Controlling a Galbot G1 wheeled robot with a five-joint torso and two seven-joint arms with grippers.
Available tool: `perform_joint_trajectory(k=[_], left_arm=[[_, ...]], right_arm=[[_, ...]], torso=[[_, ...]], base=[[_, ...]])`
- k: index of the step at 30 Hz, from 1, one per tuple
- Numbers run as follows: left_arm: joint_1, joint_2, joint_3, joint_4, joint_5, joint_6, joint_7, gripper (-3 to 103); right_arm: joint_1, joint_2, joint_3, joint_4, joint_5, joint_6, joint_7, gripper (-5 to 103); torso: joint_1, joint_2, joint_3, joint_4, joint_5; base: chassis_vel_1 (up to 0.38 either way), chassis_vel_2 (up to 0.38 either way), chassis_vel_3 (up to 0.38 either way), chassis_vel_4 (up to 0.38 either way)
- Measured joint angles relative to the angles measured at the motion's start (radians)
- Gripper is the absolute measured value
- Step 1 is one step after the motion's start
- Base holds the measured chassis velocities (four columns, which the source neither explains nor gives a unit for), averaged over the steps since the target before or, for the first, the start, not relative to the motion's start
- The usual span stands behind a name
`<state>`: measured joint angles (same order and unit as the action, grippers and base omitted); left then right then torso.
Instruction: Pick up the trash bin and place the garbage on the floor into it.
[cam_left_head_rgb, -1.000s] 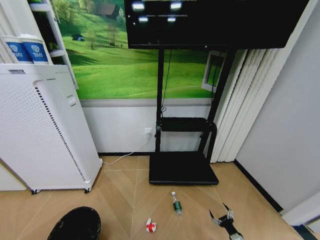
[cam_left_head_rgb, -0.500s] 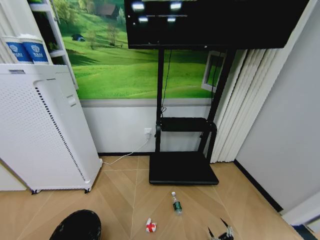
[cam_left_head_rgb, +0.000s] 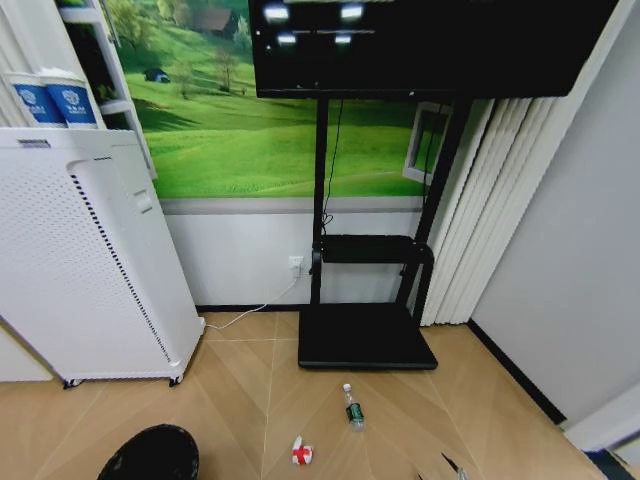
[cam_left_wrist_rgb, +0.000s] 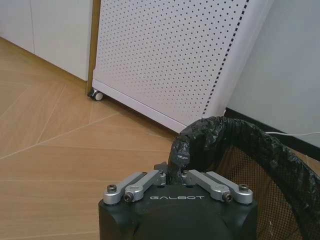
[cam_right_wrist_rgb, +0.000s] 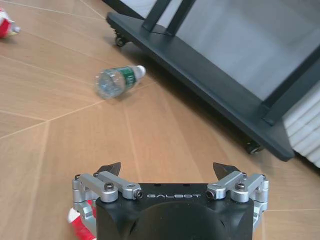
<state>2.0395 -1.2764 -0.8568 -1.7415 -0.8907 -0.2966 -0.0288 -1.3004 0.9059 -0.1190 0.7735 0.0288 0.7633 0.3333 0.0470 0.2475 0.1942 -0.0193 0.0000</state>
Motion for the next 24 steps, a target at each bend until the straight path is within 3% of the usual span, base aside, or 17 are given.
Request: perform_joint_trajectory(k=[9, 24], left_arm=[[-0.002, -0.012, 0.003, 0.0, 0.006, 0.001, 0.001, 7], [-0.034, -0.001, 0.011, 0.047, -0.003, 0.003, 0.002, 7]], right_arm=[[-0.008, 0.015, 0.009, -0.043, -0.035, 0.036, -0.054, 100], [-0.004, -0.001, 0.028, -0.08, -0.104, 0.038, -0.066, 100]], torso=[[0.0, 0.0, 0.0, -0.0001, 0.0001], [0.0, 0.0, 0.0, 0.0, 0.0001]], base=[[0.0, 0.0, 0.0, 0.0], [0.0, 0.0, 0.0, 0.0]])
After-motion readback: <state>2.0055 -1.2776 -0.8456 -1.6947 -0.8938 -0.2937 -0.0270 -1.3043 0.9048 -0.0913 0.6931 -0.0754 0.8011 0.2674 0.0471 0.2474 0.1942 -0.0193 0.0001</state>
